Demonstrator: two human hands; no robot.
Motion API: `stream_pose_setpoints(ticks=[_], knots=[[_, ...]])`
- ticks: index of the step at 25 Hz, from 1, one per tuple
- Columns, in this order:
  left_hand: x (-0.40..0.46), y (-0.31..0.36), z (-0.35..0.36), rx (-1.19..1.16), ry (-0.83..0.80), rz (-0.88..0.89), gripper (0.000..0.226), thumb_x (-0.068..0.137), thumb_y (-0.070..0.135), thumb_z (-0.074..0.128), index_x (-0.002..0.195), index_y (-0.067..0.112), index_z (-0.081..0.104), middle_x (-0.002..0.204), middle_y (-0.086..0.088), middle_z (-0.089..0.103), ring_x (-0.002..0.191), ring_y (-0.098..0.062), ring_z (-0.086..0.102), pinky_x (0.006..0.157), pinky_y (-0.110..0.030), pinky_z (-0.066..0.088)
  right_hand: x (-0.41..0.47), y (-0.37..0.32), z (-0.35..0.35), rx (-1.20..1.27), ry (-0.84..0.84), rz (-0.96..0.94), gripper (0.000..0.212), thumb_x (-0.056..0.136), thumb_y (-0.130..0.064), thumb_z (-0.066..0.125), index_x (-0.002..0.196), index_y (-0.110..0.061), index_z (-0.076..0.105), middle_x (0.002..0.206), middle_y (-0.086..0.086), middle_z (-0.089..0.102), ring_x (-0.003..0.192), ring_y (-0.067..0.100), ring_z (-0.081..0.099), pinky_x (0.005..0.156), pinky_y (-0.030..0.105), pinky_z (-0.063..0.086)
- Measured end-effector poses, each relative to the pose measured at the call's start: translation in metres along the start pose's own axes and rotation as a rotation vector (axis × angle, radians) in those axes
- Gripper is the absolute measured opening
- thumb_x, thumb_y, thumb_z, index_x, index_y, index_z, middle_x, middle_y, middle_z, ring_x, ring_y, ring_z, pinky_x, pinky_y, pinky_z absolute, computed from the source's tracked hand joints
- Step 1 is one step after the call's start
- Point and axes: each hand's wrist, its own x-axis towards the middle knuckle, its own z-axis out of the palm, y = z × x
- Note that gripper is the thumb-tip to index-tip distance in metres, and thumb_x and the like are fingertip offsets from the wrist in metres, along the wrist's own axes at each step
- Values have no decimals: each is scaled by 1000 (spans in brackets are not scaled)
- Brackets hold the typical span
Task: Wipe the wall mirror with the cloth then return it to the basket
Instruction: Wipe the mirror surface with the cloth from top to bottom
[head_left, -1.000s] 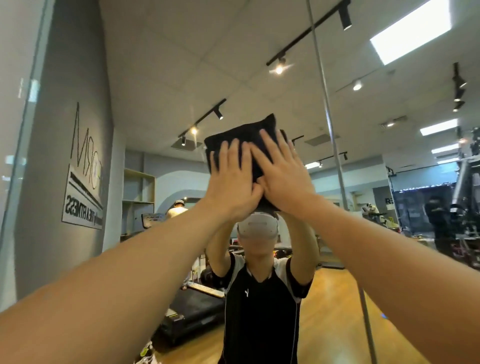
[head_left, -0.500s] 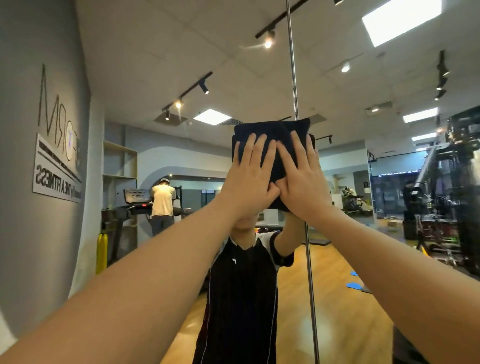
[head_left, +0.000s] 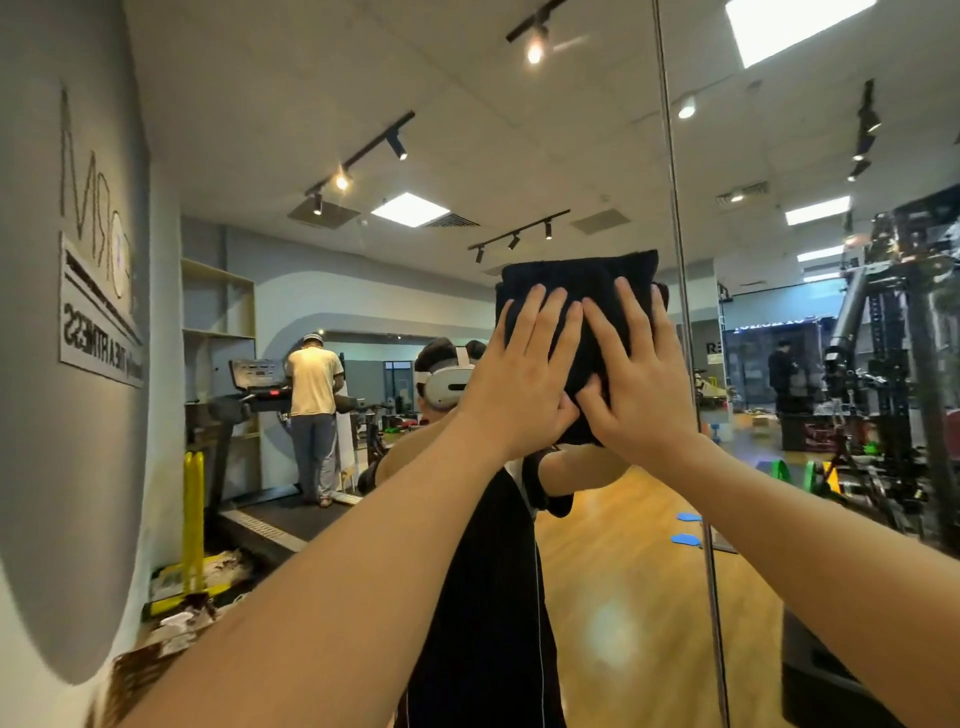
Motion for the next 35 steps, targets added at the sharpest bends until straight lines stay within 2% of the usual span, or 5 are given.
stream_pose_setpoints(ticks=[5,16,22,27,35], knots=[[-47,-71,-22,-45,6,12,80,93,45,28,161,4,21,167,-20,20,158,-36,10,127,-56,18,15,-79,28,-24,37,-23,80,86,-41,48,161,-18,34,170,19,19,157,47,10,124,63,21],[-176,-275,-83,102,17,-90,82,93,32,54,161,1,20,167,-21,19,157,-35,13,125,-52,25,76,-305,98,24,-13,-115,82,86,-49,42,162,-19,30,171,21,16,156,49,9,124,65,16],[-253,-355,-119,180,-37,-216,77,101,44,42,162,5,17,168,-17,16,158,-33,13,127,-47,25,93,-418,132,50,-71,-191,84,89,-57,35,163,-18,27,171,21,14,156,50,6,124,67,13],[-299,-388,-135,197,-58,-277,77,99,45,39,162,4,19,167,-19,19,157,-34,17,124,-54,30,90,-478,153,82,-106,-230,82,92,-55,40,163,-16,26,171,21,13,156,51,7,124,67,13],[-328,-371,-129,243,-112,-294,77,98,35,50,160,1,21,166,-22,19,157,-36,16,126,-54,26,55,-481,159,137,-146,-268,82,96,-53,43,164,-13,20,171,22,10,157,50,3,125,66,11]])
